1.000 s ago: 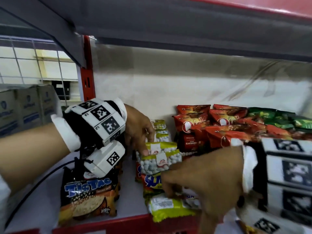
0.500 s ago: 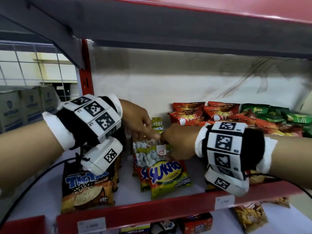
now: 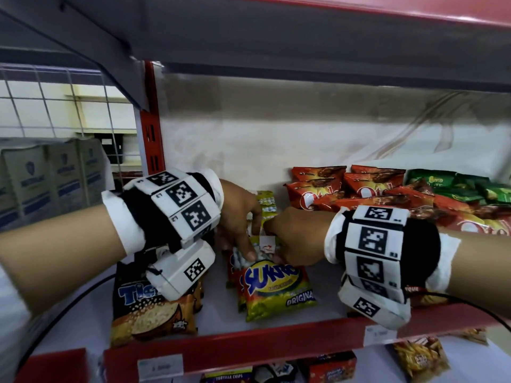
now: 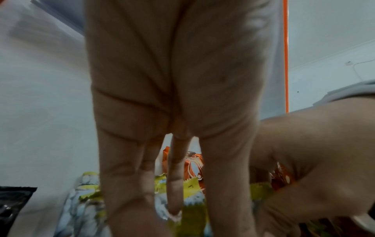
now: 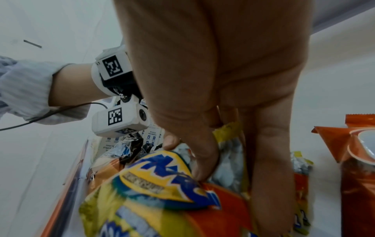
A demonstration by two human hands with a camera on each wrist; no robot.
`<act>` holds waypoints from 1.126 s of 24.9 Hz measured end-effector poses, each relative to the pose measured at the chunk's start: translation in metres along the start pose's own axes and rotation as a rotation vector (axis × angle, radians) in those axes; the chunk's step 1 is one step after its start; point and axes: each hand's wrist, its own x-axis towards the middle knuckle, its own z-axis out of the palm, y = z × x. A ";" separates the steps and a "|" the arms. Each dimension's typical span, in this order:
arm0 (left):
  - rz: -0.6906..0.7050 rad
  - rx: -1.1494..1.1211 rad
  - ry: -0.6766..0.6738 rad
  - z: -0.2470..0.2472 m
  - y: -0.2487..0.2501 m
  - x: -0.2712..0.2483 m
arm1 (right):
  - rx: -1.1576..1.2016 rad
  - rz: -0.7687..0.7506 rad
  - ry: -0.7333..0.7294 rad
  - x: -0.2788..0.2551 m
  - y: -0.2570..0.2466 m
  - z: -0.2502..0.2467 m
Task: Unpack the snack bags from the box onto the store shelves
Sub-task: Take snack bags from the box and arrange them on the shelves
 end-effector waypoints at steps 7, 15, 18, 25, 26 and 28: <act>0.011 0.173 0.100 0.007 0.012 -0.012 | -0.007 0.040 0.035 -0.013 0.005 -0.004; -0.017 0.005 0.633 0.054 0.007 -0.073 | 0.263 0.083 0.291 -0.073 0.005 0.020; 0.081 -0.220 0.778 0.107 0.010 -0.079 | 0.386 0.144 0.366 -0.084 -0.006 0.045; 0.059 -0.322 0.826 0.177 0.029 -0.053 | 0.519 0.050 0.801 -0.084 -0.021 0.093; 0.047 -0.338 0.819 0.176 0.027 -0.049 | 0.508 0.016 0.736 -0.080 -0.019 0.095; 0.007 -0.345 0.771 0.172 0.022 -0.044 | 0.498 -0.009 0.595 -0.070 -0.015 0.099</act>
